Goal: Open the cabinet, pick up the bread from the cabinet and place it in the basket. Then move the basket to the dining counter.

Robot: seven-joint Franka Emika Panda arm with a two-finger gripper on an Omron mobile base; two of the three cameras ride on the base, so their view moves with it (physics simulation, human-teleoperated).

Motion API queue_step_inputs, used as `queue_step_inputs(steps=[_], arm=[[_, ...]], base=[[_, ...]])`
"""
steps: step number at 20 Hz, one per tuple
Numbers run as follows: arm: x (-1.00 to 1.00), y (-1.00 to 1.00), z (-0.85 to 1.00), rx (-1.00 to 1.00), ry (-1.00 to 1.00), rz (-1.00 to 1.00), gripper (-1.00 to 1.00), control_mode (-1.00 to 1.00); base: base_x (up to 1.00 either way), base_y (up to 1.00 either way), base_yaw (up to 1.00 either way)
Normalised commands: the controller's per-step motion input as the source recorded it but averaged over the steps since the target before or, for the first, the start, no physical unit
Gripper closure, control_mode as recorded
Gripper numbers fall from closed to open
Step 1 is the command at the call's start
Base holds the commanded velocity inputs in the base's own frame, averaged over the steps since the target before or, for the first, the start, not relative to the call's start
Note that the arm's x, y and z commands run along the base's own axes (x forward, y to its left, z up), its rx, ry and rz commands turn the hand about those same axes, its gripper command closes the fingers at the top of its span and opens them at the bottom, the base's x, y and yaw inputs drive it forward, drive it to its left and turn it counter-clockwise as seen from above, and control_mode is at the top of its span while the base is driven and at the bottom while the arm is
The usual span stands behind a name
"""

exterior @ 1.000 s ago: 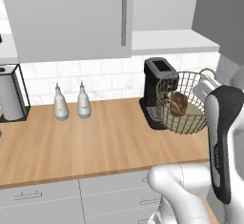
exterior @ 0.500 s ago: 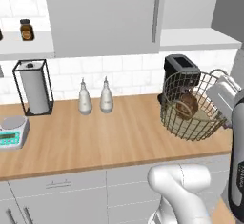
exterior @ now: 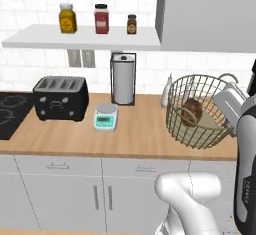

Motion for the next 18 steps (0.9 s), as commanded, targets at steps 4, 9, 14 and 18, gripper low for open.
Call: queue_step_inputs(steps=[4,9,14,18], arm=[[0.0,0.0,0.0,0.0,0.0,0.0,1.0,1.0],[0.0,0.0,0.0,0.0,0.0,0.0,1.0,1.0],[0.0,0.0,0.0,0.0,0.0,0.0,1.0,1.0],[0.0,0.0,0.0,0.0,0.0,0.0,1.0,1.0]], base=[[-0.49,1.0,0.49],[-0.45,1.0,0.56],[-0.4,0.78,0.51],[-0.27,0.8,0.52]])
